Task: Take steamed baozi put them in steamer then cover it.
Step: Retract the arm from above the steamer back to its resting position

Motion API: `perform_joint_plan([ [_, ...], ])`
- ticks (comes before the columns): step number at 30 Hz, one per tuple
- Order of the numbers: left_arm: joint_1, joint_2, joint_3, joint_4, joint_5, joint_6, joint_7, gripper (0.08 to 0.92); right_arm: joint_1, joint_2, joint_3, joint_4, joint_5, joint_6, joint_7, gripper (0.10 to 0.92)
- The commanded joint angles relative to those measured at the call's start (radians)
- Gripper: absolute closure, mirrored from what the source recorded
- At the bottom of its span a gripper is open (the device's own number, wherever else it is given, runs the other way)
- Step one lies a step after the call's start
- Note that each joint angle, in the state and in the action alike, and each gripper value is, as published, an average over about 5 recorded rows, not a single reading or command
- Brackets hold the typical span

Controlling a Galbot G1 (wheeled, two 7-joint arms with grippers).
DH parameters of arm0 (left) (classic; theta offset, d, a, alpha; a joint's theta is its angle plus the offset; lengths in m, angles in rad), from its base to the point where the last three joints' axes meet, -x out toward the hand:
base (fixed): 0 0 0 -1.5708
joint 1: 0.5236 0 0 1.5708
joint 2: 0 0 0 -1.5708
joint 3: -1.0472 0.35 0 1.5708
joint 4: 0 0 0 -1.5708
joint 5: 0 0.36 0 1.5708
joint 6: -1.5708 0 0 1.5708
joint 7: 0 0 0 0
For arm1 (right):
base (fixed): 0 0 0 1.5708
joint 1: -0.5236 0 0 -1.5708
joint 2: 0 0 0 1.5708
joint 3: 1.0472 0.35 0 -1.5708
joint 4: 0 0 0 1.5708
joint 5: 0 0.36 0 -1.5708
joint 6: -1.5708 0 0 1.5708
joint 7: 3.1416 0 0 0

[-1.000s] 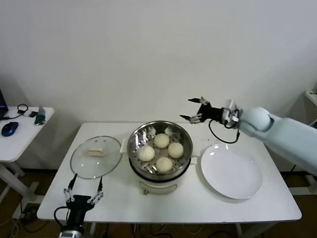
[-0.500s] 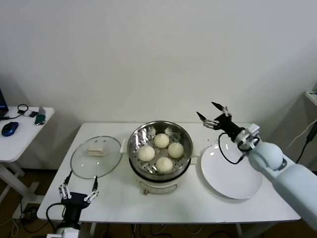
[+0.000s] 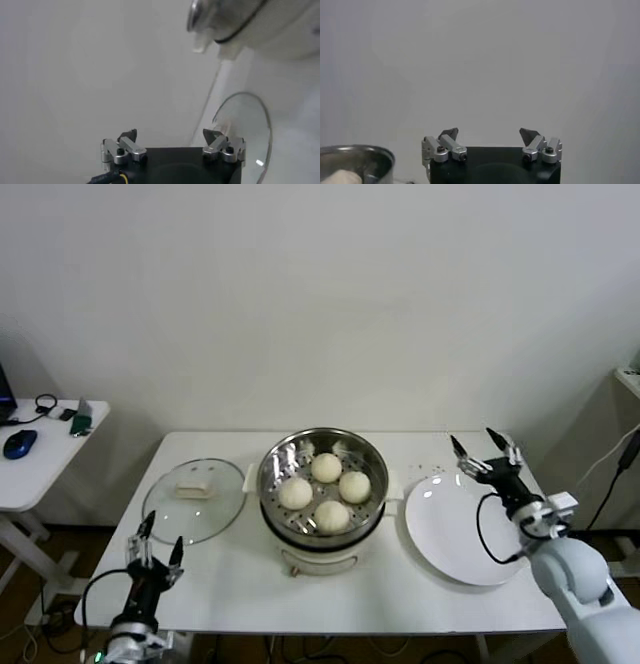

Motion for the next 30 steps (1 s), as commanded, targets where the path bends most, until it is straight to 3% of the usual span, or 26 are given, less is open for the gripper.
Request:
perform_joint_plan([
  [1, -0.207, 0.140, 0.059, 0.248, 0.266, 0.042, -0.040, 0.177, -0.202, 0.118, 0.186, 0.024, -0.058, -0.027, -0.020, 0.203],
  [19, -0.600, 0.110, 0.182, 0.760, 0.324, -0.046, -0.092, 0.177, -0.263, 0.148, 0.212, 0.026, -0.172, -0.041, -0.042, 0.203],
  [30, -0.727, 0.080, 0.178, 0.903, 0.342, -0.058, -0.108, 0.177, -0.272, 0.142, 0.230, 0.016, -0.186, -0.034, -0.052, 0.203],
])
